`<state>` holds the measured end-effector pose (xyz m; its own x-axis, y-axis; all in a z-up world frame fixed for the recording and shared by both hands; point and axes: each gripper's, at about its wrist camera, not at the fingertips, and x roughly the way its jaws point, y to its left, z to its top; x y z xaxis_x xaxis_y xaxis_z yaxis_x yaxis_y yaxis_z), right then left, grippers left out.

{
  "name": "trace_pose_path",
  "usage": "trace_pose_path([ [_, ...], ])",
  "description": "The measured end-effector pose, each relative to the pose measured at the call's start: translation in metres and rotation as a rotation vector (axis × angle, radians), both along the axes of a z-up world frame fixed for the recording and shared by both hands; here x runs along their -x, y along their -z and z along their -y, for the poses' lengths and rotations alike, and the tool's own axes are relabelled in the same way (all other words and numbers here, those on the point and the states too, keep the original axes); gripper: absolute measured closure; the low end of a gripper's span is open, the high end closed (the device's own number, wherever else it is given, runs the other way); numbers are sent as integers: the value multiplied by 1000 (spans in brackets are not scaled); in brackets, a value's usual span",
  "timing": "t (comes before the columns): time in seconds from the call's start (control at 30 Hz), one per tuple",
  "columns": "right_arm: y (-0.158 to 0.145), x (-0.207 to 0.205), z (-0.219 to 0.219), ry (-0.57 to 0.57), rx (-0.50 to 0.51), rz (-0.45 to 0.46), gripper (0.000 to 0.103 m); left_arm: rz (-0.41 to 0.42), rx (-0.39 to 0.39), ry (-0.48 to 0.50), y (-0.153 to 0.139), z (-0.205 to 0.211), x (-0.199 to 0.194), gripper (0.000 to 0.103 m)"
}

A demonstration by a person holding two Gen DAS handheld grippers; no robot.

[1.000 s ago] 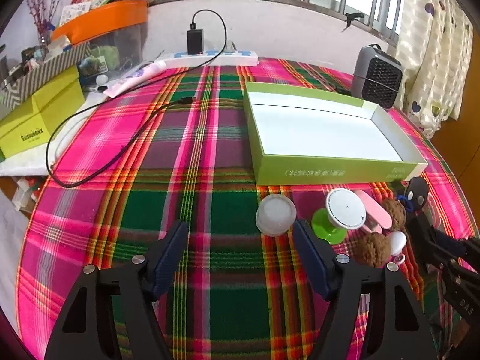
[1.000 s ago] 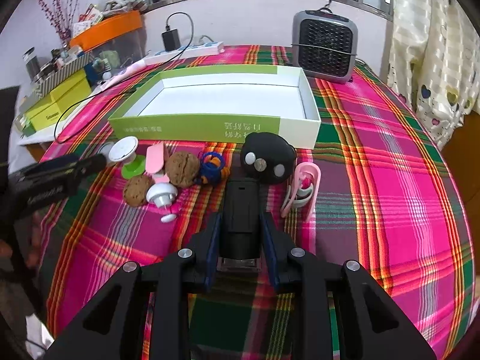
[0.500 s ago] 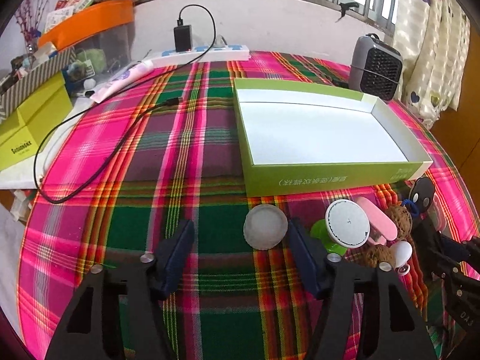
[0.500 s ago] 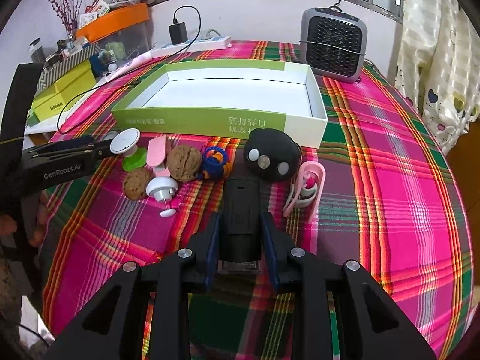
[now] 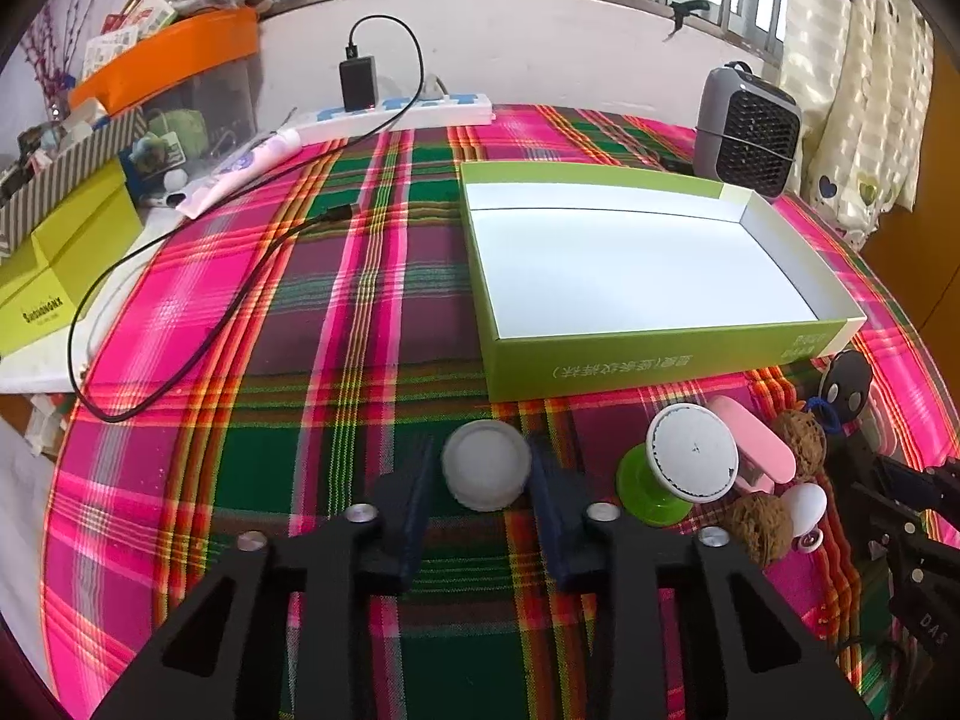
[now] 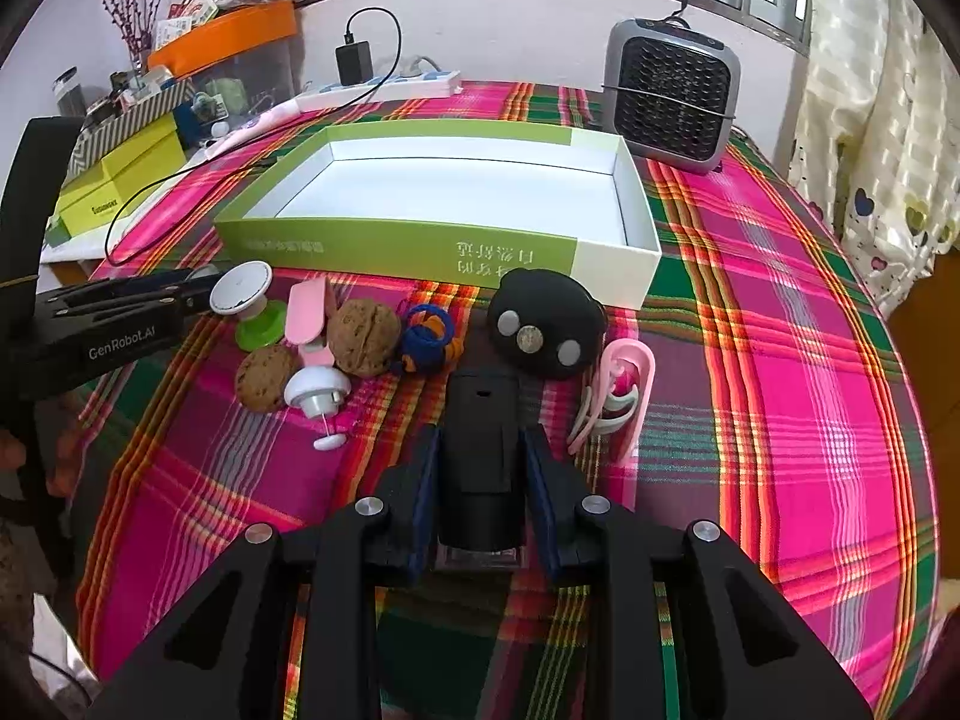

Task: Organize objects
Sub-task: 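Close the right tool on the black device while the left tool grasps the clear jar, then carry the black device into the green box with the right tool while the left tool places the jar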

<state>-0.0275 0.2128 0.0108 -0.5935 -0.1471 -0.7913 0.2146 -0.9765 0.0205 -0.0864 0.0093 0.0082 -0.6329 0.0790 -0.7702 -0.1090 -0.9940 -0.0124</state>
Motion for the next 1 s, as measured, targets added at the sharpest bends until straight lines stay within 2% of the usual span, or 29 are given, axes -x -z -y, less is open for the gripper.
trace_pose_path([
  [0.57, -5, -1, 2, -26, 26, -12, 74, -33, 3, 16, -20, 2, -12, 78],
  [1.0, -40, 6, 3, -63, 83, -52, 74, -82, -40, 70, -50, -5, -12, 78],
])
